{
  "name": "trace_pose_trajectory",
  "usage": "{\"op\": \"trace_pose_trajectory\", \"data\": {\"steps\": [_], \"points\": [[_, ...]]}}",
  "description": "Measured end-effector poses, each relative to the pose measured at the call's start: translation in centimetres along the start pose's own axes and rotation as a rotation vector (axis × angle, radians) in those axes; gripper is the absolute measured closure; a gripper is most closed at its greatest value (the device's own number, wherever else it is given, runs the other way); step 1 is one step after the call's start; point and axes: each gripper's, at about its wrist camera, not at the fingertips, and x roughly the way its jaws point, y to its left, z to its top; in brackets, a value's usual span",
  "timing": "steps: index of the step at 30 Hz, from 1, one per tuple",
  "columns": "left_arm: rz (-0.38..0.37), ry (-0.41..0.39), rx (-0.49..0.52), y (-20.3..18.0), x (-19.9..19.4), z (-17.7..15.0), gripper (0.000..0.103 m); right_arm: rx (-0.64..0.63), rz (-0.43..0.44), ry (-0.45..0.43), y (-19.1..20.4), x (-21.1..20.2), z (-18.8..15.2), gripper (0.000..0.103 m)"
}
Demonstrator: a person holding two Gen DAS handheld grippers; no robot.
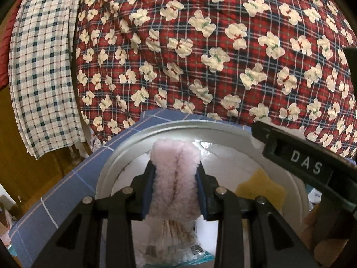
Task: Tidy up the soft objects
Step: 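Open the left gripper to drop the pink puff while the right drops the white roll into the tin, then withdraw both grippers from the tin back toward the remaining items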
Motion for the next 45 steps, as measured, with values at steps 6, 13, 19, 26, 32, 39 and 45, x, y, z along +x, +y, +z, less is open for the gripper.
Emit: {"op": "trace_pose_trajectory", "data": {"steps": [6, 13, 19, 26, 32, 39, 45], "points": [[0.024, 0.015, 0.001, -0.2, 0.3, -0.2, 0.069, -0.014, 0.002, 0.049, 0.2, 0.9, -0.1, 0.022], [0.024, 0.012, -0.064, 0.3, 0.0, -0.4, 0.011, -0.03, 0.046, 0.061, 0.4, 1.2, -0.3, 0.022], [0.035, -0.027, -0.07, 0.3, -0.6, -0.3, 0.008, -0.074, -0.001, 0.064, 1.1, 1.0, -0.5, 0.022], [0.045, -0.038, -0.051, 0.0, -0.7, -0.3, 0.006, -0.069, 0.008, 0.066, 0.9, 0.9, -0.5, 0.022], [0.075, -0.105, -0.066, 0.3, -1.7, -0.2, 0.0, 0.024, 0.141, 0.016, -0.1, -0.3, -0.1, 0.021], [0.096, -0.138, -0.128, 1.5, -2.3, -0.1, 0.0, 0.041, 0.219, -0.052, -0.1, -2.0, 0.4, 0.013], [0.095, -0.156, -0.18, 2.4, -2.6, -0.2, 0.0, 0.096, 0.216, -0.154, -1.2, -4.2, 0.5, 0.013]]}}
